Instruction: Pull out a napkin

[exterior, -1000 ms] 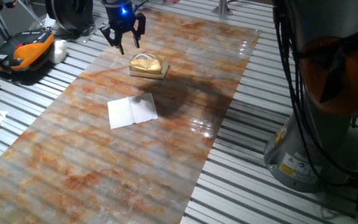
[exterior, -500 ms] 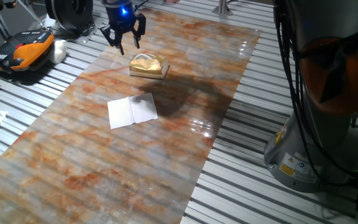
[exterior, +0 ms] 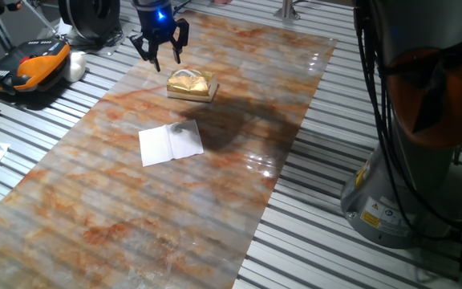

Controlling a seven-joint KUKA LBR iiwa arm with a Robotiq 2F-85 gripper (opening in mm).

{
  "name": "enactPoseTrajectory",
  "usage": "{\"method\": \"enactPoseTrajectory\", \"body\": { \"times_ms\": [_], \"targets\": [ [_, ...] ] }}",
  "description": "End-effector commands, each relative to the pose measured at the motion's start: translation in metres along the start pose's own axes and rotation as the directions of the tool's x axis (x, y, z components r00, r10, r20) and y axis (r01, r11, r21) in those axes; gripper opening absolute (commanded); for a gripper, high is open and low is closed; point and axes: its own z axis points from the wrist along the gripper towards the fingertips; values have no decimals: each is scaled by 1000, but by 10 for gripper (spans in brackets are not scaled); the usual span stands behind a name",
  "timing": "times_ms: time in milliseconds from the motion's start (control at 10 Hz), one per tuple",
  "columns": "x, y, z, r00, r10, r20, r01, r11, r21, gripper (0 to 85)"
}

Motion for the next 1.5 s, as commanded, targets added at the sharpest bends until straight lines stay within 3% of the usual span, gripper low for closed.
{"method": "enactPoseTrajectory", "body": {
  "times_ms": [0, 1100, 1400],
  "targets": [
    [0, 0, 0, 1000, -1, 4, 1, 1000, 2, 510],
    [1, 0, 0, 999, -35, 14, 35, 999, 2, 510],
    [2, 0, 0, 999, -43, 6, 43, 999, -12, 510]
  ]
}}
